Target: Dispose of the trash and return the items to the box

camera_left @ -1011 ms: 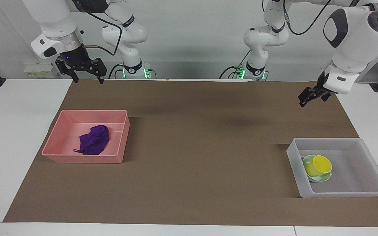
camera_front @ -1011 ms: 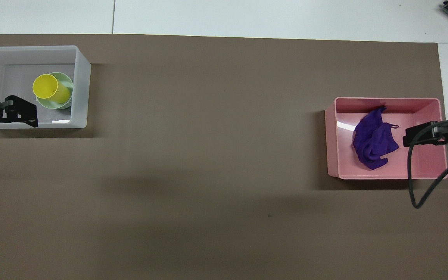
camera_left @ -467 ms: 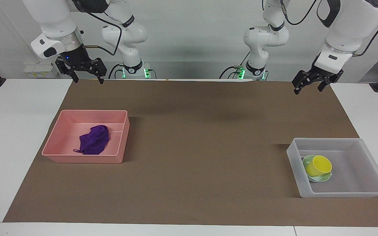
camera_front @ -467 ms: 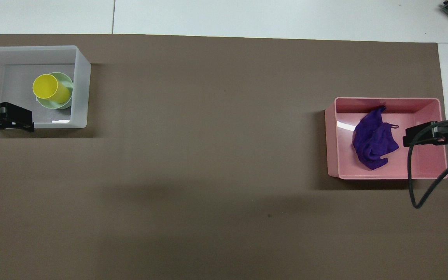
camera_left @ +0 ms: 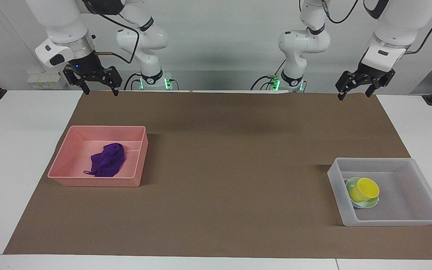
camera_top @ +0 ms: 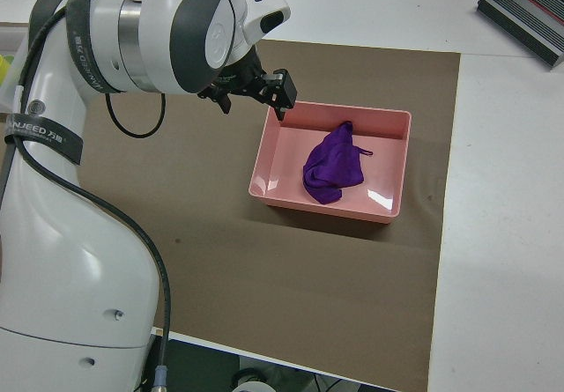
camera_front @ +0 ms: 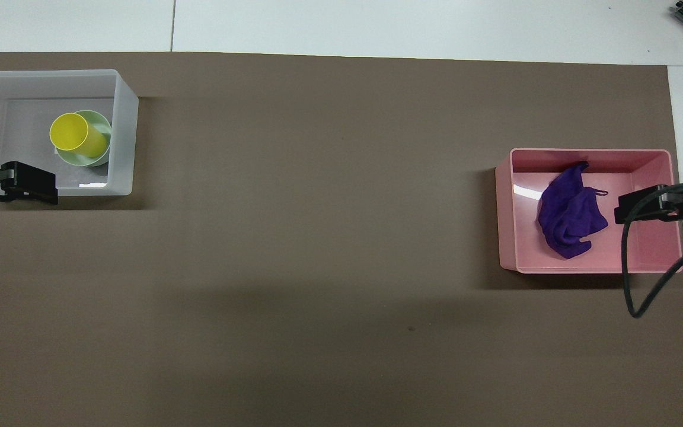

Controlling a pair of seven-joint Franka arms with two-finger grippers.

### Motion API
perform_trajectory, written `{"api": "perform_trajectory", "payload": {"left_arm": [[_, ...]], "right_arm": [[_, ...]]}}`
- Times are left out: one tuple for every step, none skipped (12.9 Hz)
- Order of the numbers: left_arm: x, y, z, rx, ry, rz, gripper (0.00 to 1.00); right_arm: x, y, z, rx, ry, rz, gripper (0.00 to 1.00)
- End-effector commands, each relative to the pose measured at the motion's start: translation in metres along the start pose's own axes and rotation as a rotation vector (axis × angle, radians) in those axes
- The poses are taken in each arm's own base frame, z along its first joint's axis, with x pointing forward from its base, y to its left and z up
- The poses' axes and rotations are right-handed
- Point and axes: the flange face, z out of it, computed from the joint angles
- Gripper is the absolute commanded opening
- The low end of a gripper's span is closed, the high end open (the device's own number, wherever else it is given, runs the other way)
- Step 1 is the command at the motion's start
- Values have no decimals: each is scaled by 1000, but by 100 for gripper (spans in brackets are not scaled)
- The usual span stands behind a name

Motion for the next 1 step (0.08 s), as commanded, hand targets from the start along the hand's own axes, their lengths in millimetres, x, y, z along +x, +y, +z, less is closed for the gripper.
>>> {"api": "perform_trajectory", "payload": {"left_arm": [[-9, 0, 3, -7, -14, 17, 100]], "right_arm": [[-5, 6, -1, 1, 8, -29, 100]]}}
